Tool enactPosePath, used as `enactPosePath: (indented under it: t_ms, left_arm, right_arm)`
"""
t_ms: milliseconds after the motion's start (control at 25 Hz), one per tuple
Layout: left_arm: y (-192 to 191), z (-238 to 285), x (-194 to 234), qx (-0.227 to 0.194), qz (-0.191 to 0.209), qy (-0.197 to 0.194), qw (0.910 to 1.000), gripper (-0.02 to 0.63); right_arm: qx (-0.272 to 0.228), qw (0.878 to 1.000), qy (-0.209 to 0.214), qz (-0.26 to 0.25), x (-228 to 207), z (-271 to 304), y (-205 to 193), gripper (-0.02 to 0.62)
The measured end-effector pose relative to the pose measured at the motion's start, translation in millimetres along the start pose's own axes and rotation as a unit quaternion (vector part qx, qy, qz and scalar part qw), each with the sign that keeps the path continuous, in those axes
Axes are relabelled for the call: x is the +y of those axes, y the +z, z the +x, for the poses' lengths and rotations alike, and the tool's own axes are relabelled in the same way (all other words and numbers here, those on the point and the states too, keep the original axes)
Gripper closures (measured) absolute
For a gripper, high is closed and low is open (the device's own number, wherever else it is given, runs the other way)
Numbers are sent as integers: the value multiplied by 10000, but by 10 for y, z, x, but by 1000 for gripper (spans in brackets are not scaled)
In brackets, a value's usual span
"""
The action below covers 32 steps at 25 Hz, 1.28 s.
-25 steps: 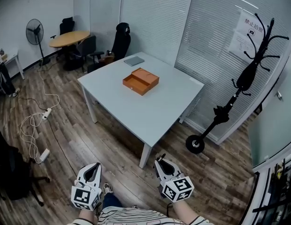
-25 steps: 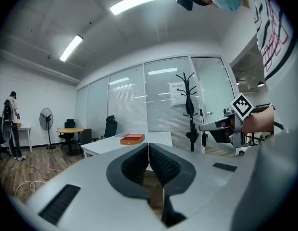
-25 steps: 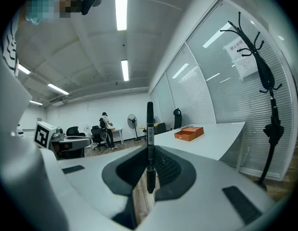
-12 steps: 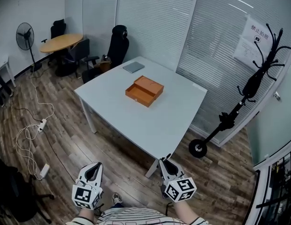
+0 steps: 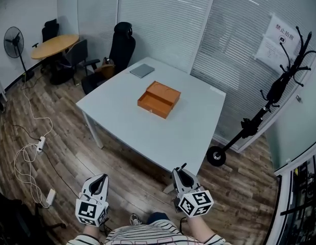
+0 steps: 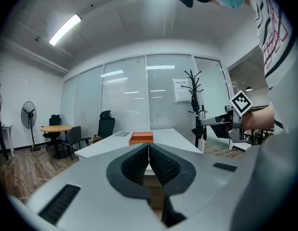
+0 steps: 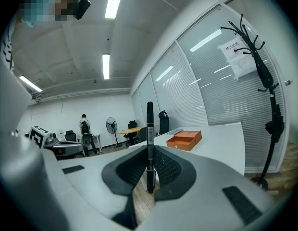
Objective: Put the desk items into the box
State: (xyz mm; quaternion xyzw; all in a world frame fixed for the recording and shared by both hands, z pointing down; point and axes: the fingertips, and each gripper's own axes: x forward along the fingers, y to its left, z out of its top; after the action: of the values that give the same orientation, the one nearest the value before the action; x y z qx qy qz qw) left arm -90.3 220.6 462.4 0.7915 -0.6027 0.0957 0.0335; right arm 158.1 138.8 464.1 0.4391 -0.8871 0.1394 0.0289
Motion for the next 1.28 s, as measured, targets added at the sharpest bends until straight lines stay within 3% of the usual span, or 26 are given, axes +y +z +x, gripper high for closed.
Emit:
enactPosePath:
  t_ms: [520, 960, 1280]
  left_arm:
    - [-37, 816, 412, 61, -193, 26, 9998, 584]
    - [276, 2077, 599, -78, -120, 56, 9999, 584]
    - [305, 2633, 646, 30, -118, 112, 9999, 584]
  right_arm:
    - [148, 9999, -13, 54, -399, 870, 80, 537]
    - [105, 9998, 131, -44, -1185, 1818, 458, 537]
    - [138, 9996, 228, -65, -1595, 2262, 596, 538]
